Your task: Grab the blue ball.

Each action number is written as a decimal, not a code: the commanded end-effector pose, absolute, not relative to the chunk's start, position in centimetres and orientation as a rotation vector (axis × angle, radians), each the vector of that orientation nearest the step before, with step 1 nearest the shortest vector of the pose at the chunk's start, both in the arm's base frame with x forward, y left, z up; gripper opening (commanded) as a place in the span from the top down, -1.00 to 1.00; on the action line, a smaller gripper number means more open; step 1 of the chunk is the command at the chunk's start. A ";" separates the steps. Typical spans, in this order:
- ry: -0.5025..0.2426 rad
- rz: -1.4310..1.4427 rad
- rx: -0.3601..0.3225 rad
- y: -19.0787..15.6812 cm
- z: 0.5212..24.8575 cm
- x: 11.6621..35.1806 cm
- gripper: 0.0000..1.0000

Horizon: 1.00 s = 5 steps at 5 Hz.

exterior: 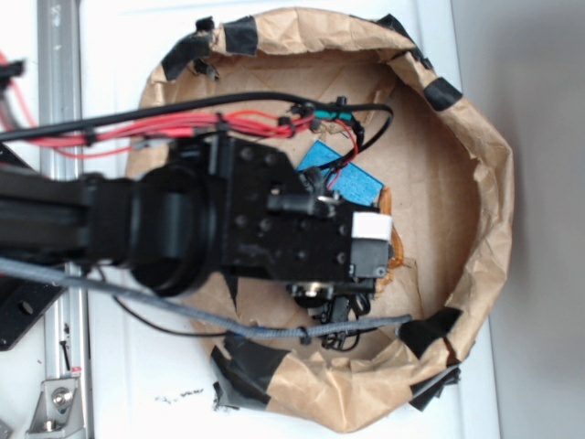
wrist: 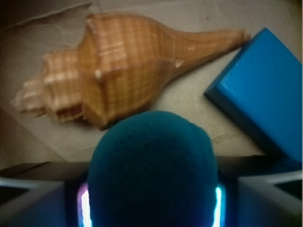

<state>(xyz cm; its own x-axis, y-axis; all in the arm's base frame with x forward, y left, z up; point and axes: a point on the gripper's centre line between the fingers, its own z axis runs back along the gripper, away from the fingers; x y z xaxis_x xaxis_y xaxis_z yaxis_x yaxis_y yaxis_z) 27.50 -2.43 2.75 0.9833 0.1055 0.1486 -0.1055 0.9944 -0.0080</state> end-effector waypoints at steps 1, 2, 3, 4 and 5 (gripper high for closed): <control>-0.245 0.100 -0.007 -0.5 13.5 26.5 1.00; -0.142 0.160 -0.099 1.0 14.9 26.0 1.00; -0.126 0.238 0.016 2.3 15.7 25.0 1.00; -0.104 0.261 0.038 2.6 14.2 24.5 1.00; -0.089 0.253 0.025 2.5 13.7 24.4 1.00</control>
